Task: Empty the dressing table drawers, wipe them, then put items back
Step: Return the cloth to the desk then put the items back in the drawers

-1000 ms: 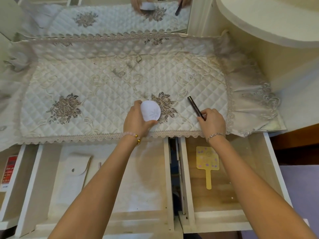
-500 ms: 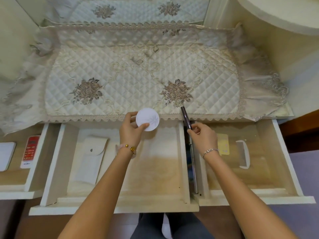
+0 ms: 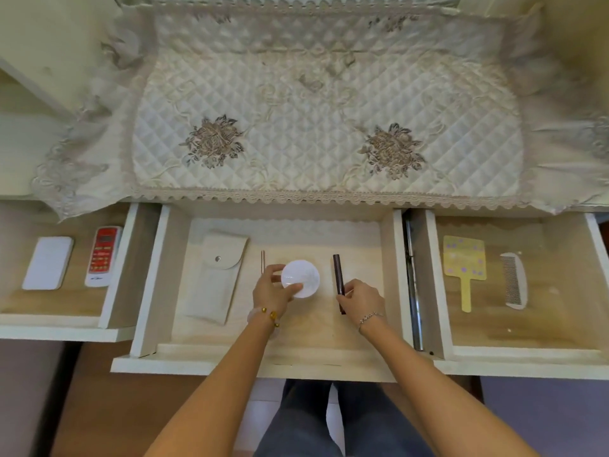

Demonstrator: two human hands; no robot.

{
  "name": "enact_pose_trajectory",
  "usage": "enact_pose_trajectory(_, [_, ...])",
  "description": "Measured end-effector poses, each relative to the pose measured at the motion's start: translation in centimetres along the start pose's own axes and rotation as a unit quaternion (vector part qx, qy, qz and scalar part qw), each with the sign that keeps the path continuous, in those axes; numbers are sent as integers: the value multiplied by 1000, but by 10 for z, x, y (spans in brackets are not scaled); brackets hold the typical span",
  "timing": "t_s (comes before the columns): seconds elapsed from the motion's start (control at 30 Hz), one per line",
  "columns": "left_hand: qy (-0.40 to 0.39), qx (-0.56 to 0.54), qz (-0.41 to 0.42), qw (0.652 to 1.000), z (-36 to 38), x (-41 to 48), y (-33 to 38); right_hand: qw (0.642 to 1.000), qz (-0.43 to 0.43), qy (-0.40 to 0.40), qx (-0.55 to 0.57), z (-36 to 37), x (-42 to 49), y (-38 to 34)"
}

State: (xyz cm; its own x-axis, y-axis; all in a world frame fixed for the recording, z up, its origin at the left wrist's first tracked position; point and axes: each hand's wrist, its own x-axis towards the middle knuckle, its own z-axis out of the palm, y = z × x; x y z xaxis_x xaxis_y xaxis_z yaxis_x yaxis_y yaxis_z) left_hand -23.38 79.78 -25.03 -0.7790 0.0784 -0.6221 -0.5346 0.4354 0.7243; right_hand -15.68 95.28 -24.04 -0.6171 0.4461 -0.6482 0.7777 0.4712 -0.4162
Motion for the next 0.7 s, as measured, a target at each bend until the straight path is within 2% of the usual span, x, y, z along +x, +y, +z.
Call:
enact_pose_trajectory(0.27, [-36,83,23,996,10,15,-16,999,47,-4,-24,16,19,6])
enact_pose_trajectory(0.47, [-29,188,65,980,19,17,-12,998,54,5,-26,19,20,5])
enact_pose_trajectory(0.7, [-30,247,77,966,21,13,-9,998,56,8,-34,18,17,5])
